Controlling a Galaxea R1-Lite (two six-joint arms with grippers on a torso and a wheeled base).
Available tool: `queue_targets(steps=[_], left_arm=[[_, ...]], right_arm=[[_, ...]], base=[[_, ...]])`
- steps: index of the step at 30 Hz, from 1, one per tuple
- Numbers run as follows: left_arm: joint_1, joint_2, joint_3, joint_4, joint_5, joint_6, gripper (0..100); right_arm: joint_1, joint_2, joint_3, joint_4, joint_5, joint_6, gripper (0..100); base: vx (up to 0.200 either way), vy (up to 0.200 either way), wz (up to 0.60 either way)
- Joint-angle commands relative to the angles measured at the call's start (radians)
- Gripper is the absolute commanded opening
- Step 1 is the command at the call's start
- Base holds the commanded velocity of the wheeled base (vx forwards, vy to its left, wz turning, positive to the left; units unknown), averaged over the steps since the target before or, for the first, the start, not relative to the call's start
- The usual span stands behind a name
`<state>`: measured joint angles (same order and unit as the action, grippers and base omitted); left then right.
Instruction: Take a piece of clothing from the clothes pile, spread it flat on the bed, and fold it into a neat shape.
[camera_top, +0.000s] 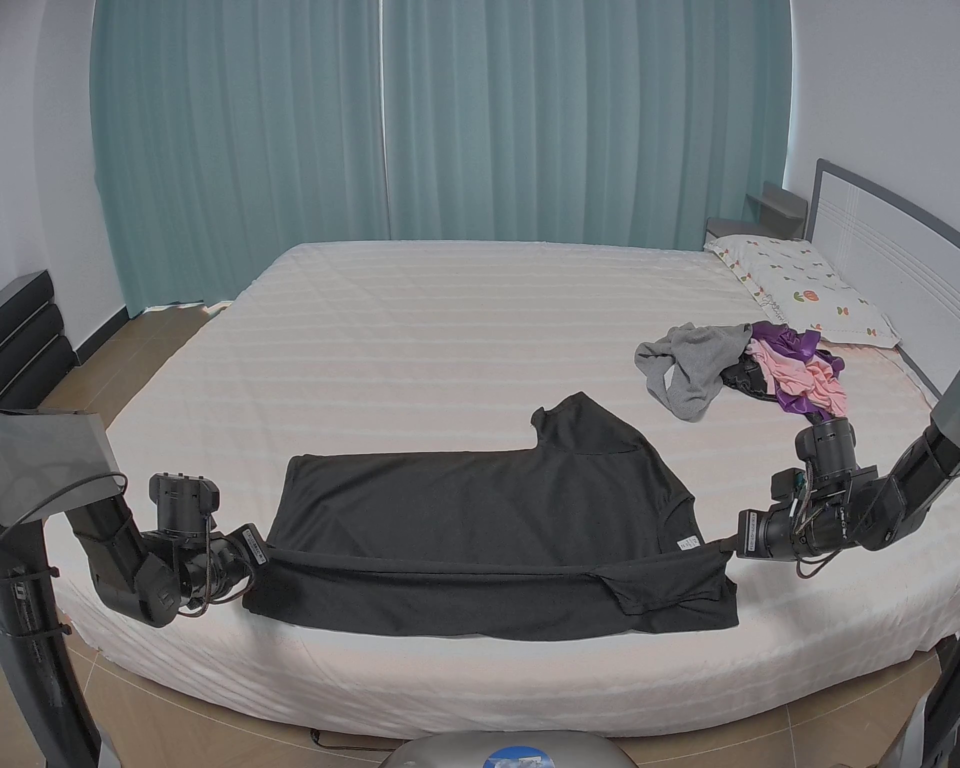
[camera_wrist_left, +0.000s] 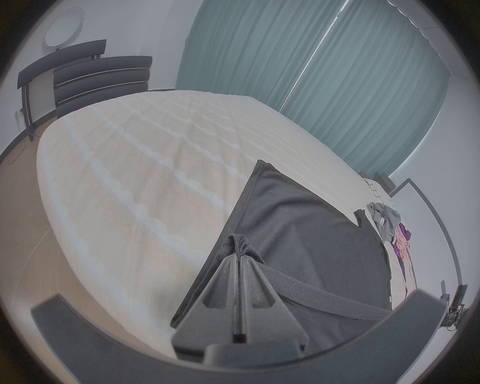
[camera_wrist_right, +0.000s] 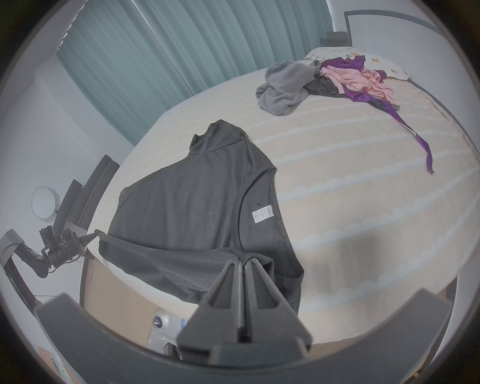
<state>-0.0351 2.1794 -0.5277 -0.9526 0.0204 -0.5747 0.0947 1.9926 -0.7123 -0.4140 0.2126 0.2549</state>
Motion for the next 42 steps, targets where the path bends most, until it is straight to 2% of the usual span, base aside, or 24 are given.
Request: queue_targets(steps=[1,6,7,8,11,16,19,26,31,34,39,42], left_arm=[[0.000,0.071,-0.038,0.000,0.000,-0.001,0],[0.000,0.103,-0.068,0.000,-0.004,-0.002,0],[0.000,0.106,-0.071,0.000,-0.004,-0.005,0],[0.000,0.108,-0.074,-0.002,-0.004,-0.005,100],[0.003,0.105,-0.077,-0.002,-0.004,-0.016,100],[0.018,0.074,-0.077,-0.005,-0.004,-0.096,100],[0.038,0.031,-0.058,-0.003,-0.007,-0.102,100],[0.058,-0.081,0.025,-0.005,-0.016,-0.103,100],[0.060,-0.130,0.071,-0.014,-0.076,-0.180,100],[0.058,-0.135,0.075,-0.012,-0.097,-0.192,100],[0.055,-0.122,0.080,-0.012,-0.100,-0.192,100],[0.057,-0.112,0.080,-0.014,-0.102,-0.192,100]], right_arm=[[0.002,0.081,-0.032,0.000,0.001,0.001,0],[0.003,0.112,-0.047,-0.002,0.002,0.003,0],[0.003,0.117,-0.049,-0.003,0.004,0.003,100],[0.003,0.121,-0.053,-0.003,0.004,0.004,100],[0.002,0.115,-0.056,-0.003,0.004,0.029,100],[-0.003,0.072,-0.033,-0.003,0.018,0.103,100],[-0.004,0.035,0.014,-0.020,0.031,0.121,100],[-0.001,-0.043,0.192,-0.223,0.053,0.231,100],[0.003,-0.026,0.304,-0.408,0.054,0.319,100],[0.002,-0.008,0.343,-0.482,0.090,0.368,100],[0.000,0.029,0.358,-0.516,0.105,0.374,100],[0.000,0.038,0.358,-0.516,0.107,0.376,100]], base=[[0.000,0.000,0.00],[0.000,0.000,0.00],[0.000,0.000,0.00],[0.000,0.000,0.00],[0.000,0.000,0.00],[0.000,0.000,0.00],[0.000,0.000,0.00],[0.000,0.000,0.00],[0.040,0.000,0.00],[0.200,0.000,0.00],[0.200,0.000,0.00],[0.000,0.000,0.00]])
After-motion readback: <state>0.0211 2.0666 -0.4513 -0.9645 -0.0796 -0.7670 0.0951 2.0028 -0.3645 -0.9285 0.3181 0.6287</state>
